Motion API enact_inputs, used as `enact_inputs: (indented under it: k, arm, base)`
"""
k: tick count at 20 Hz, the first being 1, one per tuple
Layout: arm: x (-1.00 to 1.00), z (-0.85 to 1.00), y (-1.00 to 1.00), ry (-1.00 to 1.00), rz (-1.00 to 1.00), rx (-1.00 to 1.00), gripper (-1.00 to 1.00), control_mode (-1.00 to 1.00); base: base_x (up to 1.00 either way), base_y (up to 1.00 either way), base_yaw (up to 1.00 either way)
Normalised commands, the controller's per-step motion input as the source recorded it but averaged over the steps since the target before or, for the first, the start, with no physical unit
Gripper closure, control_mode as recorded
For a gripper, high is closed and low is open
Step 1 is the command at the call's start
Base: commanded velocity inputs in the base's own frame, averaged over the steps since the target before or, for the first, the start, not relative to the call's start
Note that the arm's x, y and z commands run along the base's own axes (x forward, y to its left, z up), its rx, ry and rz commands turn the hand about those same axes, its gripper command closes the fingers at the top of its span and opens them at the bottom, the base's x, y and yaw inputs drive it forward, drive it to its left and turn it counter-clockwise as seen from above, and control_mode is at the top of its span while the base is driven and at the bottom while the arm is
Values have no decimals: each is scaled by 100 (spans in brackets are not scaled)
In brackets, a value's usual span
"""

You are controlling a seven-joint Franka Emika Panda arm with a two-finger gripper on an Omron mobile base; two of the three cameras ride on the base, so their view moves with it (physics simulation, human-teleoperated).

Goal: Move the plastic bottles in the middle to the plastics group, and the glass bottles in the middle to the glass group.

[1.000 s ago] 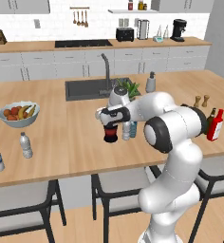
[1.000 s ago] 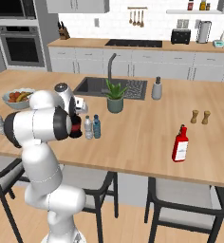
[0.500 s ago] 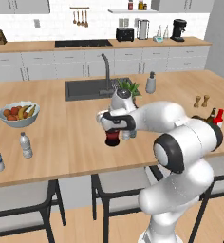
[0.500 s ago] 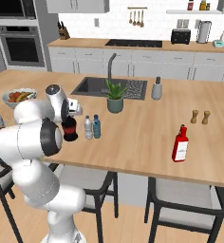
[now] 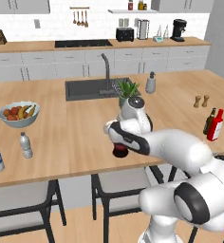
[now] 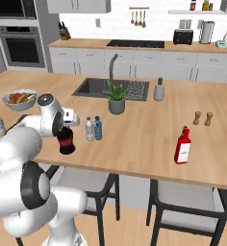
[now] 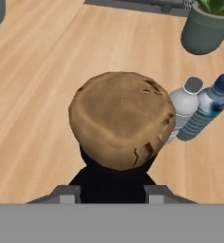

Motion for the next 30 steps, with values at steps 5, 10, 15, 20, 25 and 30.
enact_inputs:
  k: [5,10,15,20,25,30]
  arm:
    - [-31,16,-64,12,0,-11,100,-100]
    - [0,30,-87,18,0,-11,100,-100]
    - [18,32,-100,10,0,-2,100,-100]
    - [34,16,-97,1,0,0,100,-100]
    - [15,1,-94,0,0,0,100,-100]
    - [31,0,-84,-2,3,0,100,-100]
  base:
    - [0,0,0]
    - [0,0,0]
    - [0,0,0]
    - [0,0,0]
    - [0,0,0]
    - [0,0,0]
